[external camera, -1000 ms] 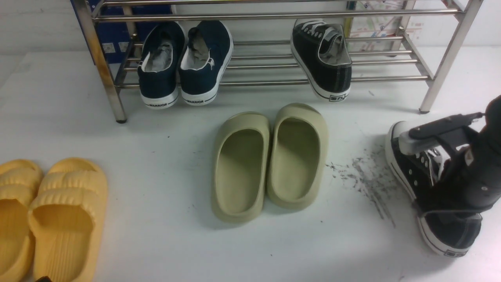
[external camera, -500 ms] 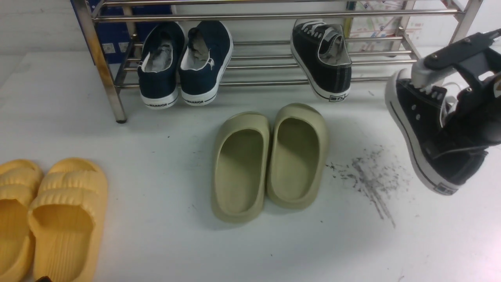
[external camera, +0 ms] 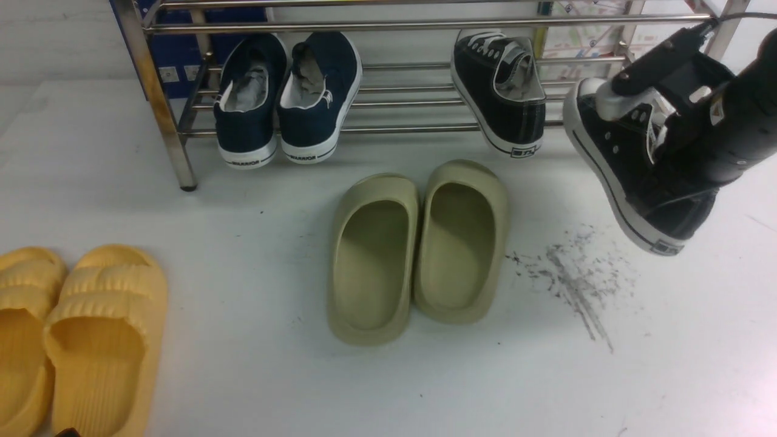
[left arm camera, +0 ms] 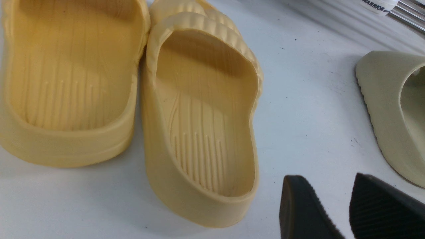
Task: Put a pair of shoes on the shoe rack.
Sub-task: Use the right arm to put a shoe into the shoe rack
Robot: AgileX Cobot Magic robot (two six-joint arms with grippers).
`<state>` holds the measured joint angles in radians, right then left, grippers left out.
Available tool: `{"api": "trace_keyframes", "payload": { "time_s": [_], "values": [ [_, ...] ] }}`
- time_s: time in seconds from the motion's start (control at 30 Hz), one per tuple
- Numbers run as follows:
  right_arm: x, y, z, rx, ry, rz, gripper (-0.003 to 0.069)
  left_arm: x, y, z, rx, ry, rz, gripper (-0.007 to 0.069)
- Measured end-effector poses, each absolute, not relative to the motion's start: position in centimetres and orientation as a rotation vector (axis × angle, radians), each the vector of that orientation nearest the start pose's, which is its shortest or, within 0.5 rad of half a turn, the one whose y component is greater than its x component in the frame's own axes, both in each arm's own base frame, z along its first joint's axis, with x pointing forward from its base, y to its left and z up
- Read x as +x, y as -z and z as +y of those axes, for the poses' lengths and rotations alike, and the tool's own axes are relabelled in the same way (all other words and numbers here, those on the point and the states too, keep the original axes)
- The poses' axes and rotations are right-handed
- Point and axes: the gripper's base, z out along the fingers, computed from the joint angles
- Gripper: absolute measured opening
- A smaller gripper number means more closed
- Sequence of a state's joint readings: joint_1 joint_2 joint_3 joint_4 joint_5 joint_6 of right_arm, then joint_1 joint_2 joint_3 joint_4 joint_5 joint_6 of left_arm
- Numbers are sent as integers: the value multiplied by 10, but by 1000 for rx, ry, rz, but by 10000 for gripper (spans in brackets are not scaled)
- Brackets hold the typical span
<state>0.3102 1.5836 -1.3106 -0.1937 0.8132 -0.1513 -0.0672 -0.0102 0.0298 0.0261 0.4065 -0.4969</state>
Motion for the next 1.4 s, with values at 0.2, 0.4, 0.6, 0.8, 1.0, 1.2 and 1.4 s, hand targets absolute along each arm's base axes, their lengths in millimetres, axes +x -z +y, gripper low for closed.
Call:
{"api": "trace_keyframes", "payload": {
  "time_s": [0.2,0.4,0.6,0.8,1.0,1.2,1.4],
  "values": [
    [349,-306,94,-735,253,2390,16,52,-167,-3,-395,354,1885,239],
    [370,-298,98,-760,293,2385,16,52,-167,-3,-395,354,1885,239],
    [393,-295,104,-774,325,2346,16,52,-167,-3,-395,354,1885,239],
    [412,-286,110,-784,338,2324,16,52,-167,-3,-395,354,1885,239],
    [430,-273,116,-786,337,2316,16,52,-167,-3,-395,354,1885,239],
    [445,-269,121,-776,331,2293,16,52,-167,-3,-395,354,1885,239],
    [452,-269,124,-774,324,2251,16,52,-167,-3,-395,354,1885,239]
  ]
}}
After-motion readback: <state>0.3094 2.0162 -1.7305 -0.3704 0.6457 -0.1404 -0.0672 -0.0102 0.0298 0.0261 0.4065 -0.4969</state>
